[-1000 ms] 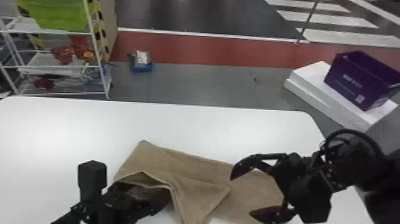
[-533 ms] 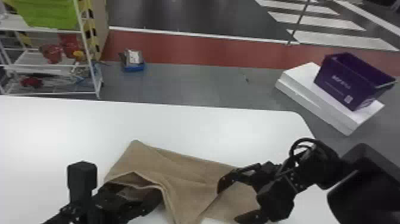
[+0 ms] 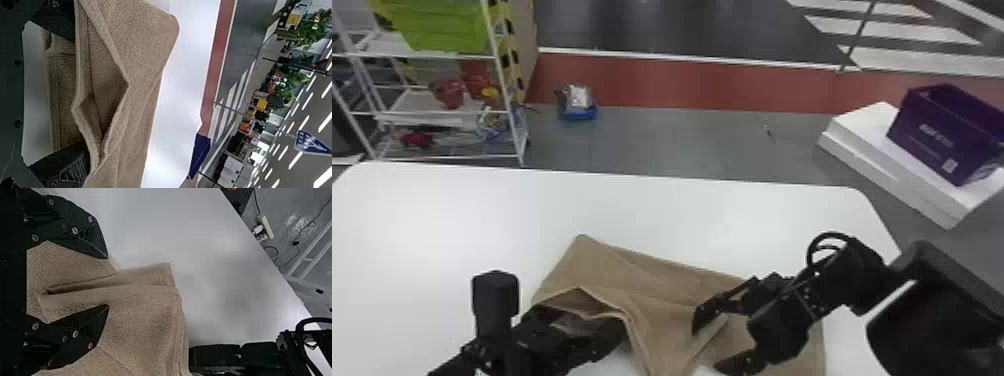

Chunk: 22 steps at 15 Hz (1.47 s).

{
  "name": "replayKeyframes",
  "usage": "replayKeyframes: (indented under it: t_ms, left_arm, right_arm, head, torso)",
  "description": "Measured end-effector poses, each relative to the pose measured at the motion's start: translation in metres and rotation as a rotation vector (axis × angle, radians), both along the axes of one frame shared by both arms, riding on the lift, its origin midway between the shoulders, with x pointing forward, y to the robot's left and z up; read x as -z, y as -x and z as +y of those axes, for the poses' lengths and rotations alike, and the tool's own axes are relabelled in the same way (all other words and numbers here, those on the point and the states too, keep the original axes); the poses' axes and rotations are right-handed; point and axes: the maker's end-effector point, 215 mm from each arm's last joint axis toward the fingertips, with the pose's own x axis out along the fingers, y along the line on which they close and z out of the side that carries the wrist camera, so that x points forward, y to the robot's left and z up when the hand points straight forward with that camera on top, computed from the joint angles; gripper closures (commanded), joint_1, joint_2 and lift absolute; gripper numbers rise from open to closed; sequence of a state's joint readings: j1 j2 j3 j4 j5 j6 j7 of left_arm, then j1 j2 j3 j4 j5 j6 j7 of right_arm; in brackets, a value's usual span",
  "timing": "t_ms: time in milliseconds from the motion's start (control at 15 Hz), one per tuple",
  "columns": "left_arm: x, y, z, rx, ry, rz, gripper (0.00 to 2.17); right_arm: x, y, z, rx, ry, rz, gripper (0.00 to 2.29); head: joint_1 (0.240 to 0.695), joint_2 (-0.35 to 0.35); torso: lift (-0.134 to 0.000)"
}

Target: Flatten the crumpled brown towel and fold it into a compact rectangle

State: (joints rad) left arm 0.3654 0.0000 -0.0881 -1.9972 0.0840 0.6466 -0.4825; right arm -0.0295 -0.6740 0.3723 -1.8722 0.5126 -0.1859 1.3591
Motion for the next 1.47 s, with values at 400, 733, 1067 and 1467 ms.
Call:
replayKeyframes:
  t_ms: [400, 733, 1067, 1467]
  left_arm:
    - [0.002, 0.002, 0.003, -0.003, 0.002, 0.004, 0.08]
    - [0.003, 0.002, 0.006, -0.007, 0.001, 0.005, 0.08]
    - [0.002, 0.002, 0.005, -0.005, 0.004, 0.003, 0.08]
    - [0.0, 0.004, 0.005, -0.005, 0.006, 0.001, 0.08]
  right_arm:
    - [0.007, -0.004, 0.019, 0.0, -0.01, 0.02, 0.7]
    - [0.009, -0.007, 0.021, 0.005, -0.003, 0.022, 0.94]
    - [0.003, -0.014, 0.024, 0.041, -0.03, 0.036, 0.99]
    - [0.001, -0.015, 0.028, 0.072, -0.048, 0.057, 1.3]
  head:
    - [0.695, -0.092]
    - [0.695, -0.085]
    - [0.695, -0.08]
    - [0.695, -0.074]
  torso:
    - [-0.124]
    - [-0.124]
    - [-0.124]
    - [-0.124]
